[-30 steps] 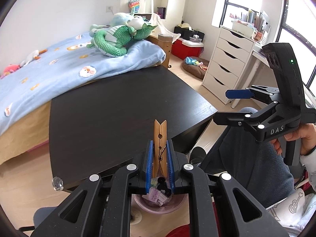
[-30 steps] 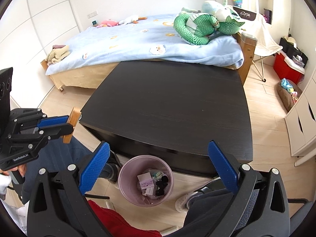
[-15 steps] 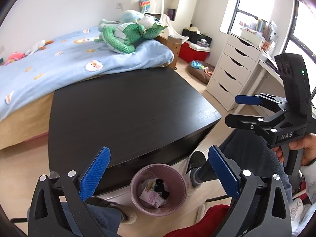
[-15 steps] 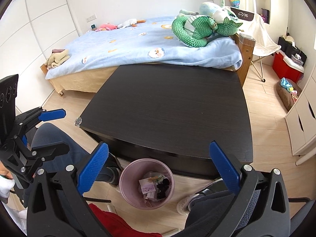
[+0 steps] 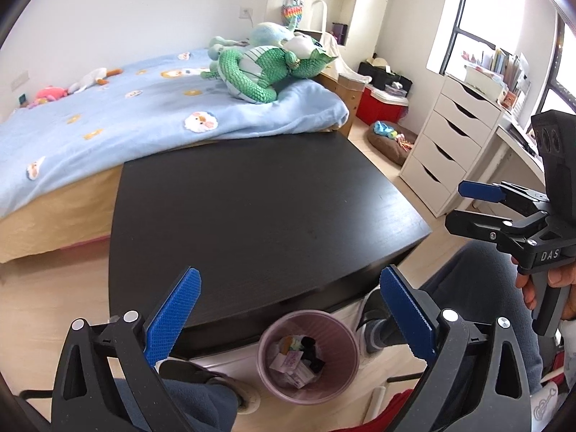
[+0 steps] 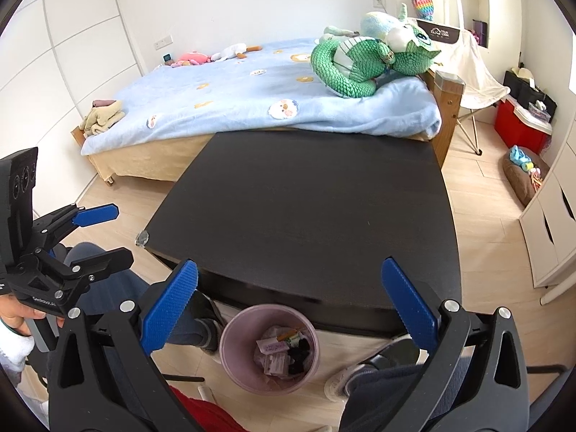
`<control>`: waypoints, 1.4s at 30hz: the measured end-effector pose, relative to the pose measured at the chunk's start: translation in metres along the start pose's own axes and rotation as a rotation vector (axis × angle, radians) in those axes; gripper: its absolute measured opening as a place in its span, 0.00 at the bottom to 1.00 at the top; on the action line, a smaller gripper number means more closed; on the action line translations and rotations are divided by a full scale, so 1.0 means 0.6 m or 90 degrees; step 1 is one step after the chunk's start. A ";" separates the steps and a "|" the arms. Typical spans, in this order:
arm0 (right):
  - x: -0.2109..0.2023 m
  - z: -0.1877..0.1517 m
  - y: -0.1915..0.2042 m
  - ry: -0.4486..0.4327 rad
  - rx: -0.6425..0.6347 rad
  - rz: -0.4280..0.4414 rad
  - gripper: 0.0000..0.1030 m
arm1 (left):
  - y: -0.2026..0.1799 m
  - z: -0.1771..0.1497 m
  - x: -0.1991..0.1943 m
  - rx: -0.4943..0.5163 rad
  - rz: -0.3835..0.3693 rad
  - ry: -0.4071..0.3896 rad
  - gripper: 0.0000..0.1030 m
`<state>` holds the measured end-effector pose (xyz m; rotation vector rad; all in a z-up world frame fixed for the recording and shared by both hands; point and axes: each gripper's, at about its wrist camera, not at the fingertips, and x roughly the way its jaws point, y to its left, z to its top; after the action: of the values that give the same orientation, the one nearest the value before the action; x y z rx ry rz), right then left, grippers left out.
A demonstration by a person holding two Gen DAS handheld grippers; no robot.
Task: Collect trash
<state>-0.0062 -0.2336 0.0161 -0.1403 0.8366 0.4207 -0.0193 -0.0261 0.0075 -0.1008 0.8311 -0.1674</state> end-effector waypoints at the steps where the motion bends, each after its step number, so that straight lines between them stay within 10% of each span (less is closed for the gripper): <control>1: 0.003 0.004 0.001 0.000 -0.001 0.000 0.97 | 0.004 0.005 0.001 -0.002 0.003 -0.005 0.93; 42: 0.089 0.088 0.005 0.021 -0.020 -0.007 0.97 | 0.048 0.079 0.051 -0.040 0.004 -0.021 0.94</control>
<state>0.0608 -0.1993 0.0117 -0.1814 0.8612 0.4225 0.0391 -0.0026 0.0126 -0.1603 0.8040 -0.1333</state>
